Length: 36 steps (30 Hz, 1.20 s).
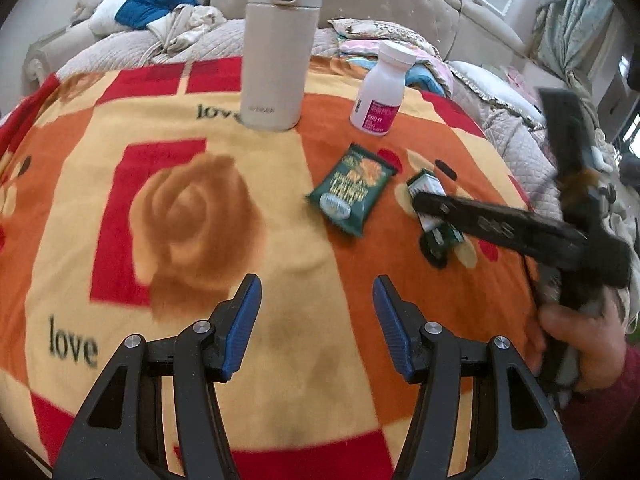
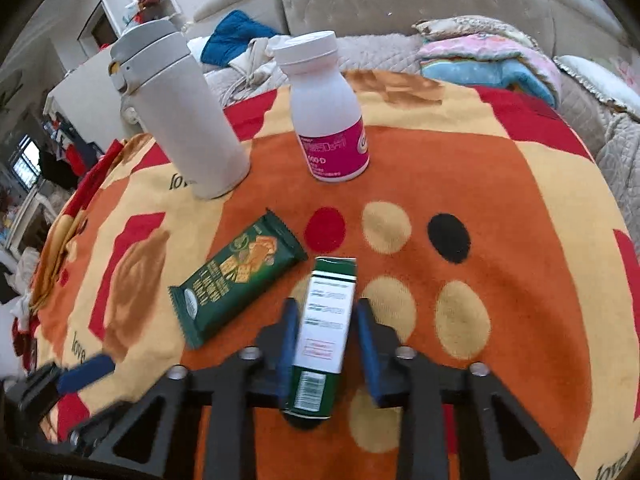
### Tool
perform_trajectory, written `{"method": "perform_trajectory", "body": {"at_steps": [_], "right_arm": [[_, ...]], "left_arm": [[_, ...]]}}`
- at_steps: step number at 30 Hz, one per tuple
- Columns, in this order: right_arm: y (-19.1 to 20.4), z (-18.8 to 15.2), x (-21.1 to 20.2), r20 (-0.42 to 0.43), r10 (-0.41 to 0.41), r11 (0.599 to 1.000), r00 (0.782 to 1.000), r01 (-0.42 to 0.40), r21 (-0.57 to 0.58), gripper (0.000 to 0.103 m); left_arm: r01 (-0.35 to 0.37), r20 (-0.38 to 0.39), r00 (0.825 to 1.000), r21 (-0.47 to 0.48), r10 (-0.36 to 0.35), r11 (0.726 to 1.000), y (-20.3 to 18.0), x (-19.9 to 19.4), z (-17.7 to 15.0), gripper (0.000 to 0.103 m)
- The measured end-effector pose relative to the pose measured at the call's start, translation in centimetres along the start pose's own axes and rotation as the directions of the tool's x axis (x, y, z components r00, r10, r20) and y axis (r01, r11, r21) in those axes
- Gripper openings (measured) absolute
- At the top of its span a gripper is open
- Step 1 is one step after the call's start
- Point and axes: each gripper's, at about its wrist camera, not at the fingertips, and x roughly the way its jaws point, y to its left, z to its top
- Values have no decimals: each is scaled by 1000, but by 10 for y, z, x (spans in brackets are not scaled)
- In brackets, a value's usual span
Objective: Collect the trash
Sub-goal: 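Grasp the green cracker packet with the left tool while the right tool grasps the green-white medicine box, then carry the cracker packet and medicine box with both tools over the black bin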
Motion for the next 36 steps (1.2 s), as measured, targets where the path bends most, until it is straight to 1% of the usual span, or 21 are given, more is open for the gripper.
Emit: {"method": "perform_trajectory", "body": {"at_steps": [3,6,8,10,12,14,17,22,24,25,27,28,30,31,34,36], "right_arm": [[-8,-10,-20,13,-12,1000,1000,12,-23,22],[-16,-21,-37,18,-26,999,999,27,-46,22],[-22,-25,-44,7,-34,998,999,34,-50,22],[-25,-27,-43,-9,-20,999,1000,20,-43,22],[-27,-29,-40,-7,-9,999,1000,9,-37,22],[-27,-31,-35,-5,13,1000,1000,-13,-28,22],[-26,-31,-31,3,13,1000,1000,-12,-19,22],[-26,-27,-19,4,4,1000,1000,-4,-10,22],[-25,-26,-20,-3,17,1000,1000,-17,-2,22],[-23,-25,-22,6,29,1000,1000,-29,-6,22],[-18,-23,-22,17,0,1000,1000,1,-31,22],[-16,-23,-20,6,-18,999,1000,18,-42,22],[-12,-24,-16,-8,-17,998,1000,17,-55,22],[-11,-25,-18,-2,-28,997,1000,28,-67,21],[-12,-32,-33,13,1,998,1000,0,-63,20],[-12,-38,-47,34,5,998,999,-3,-64,20]], "left_arm": [[-12,6,1000,25,12,1000,-4,13,15,59],[-18,-10,1000,41,19,999,-10,30,30,59],[-32,-16,999,73,34,997,-18,42,41,59],[-53,-20,998,101,55,994,-24,51,49,59],[-67,-30,997,107,70,992,-27,62,55,59],[-66,-54,996,102,72,993,-28,73,61,59],[-62,-54,996,107,68,992,-32,80,66,59],[-60,-43,997,108,65,992,-35,82,64,58],[-53,-45,997,112,59,992,-34,81,63,58],[-53,-45,997,113,58,992,-33,81,63,55],[-49,-43,998,120,55,992,-32,80,63,52],[-39,-41,998,119,44,992,-32,79,62,44],[-39,-40,998,116,44,992,-34,77,60,42],[-40,-39,998,120,45,992,-34,74,57,42],[-47,-27,998,112,50,993,-33,60,46,40],[-42,-15,999,91,44,995,-31,47,37,40]]}}
